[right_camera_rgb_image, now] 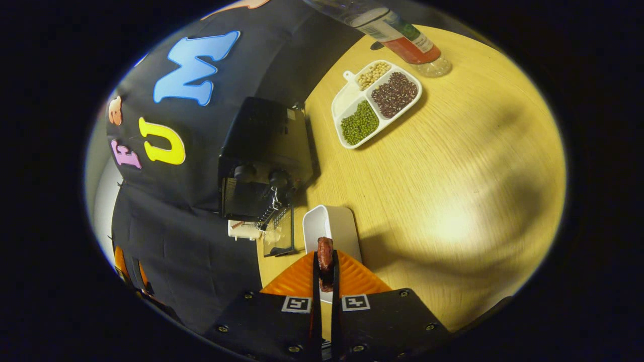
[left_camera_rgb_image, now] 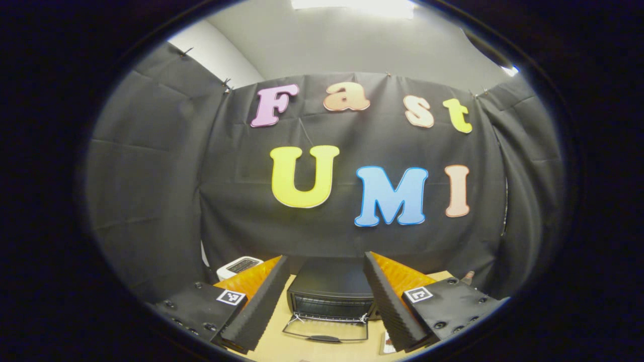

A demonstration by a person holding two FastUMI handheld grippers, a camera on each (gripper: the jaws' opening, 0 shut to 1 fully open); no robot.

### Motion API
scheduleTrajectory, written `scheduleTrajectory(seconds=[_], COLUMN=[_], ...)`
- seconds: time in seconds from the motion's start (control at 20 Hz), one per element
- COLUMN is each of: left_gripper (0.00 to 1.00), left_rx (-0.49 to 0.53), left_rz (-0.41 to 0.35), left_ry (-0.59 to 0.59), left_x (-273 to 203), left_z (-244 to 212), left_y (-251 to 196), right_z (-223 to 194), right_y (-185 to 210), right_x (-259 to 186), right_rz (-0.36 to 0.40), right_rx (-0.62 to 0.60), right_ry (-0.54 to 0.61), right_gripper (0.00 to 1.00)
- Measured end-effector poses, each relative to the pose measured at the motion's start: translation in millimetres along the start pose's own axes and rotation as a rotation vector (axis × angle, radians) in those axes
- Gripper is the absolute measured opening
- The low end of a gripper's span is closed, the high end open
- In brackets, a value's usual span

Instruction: Open the electric oven with the left hand, put the food in, and close the electric oven.

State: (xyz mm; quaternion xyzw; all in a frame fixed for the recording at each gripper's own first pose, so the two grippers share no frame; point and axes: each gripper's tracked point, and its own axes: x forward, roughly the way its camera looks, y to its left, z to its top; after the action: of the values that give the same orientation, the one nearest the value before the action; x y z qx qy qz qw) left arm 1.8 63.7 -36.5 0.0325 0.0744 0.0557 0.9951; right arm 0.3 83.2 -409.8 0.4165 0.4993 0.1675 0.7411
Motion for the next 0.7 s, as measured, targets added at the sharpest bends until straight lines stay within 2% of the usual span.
scheduleTrajectory(seconds=[0.3, 0.5, 0.7], left_gripper=[1.0, 0.99, 1.0], left_rx=[-0.003, -0.026, -0.048], left_rz=[-0.103, -0.166, -0.197], left_ry=[-0.023, -0.025, -0.021], left_x=[20.6, 32.4, 36.9], left_z=[11.2, 8.5, 3.9], left_y=[16.2, 32.0, 58.0], right_z=[0.6, 2.1, 0.1], right_y=[34.7, 84.5, 138.8], right_x=[-18.5, -36.1, -29.1], right_rz=[0.01, 0.103, 0.191], right_rx=[-0.004, 0.051, 0.061], right_ry=[-0.089, -0.181, -0.223], right_gripper=[0.08, 0.08, 0.08])
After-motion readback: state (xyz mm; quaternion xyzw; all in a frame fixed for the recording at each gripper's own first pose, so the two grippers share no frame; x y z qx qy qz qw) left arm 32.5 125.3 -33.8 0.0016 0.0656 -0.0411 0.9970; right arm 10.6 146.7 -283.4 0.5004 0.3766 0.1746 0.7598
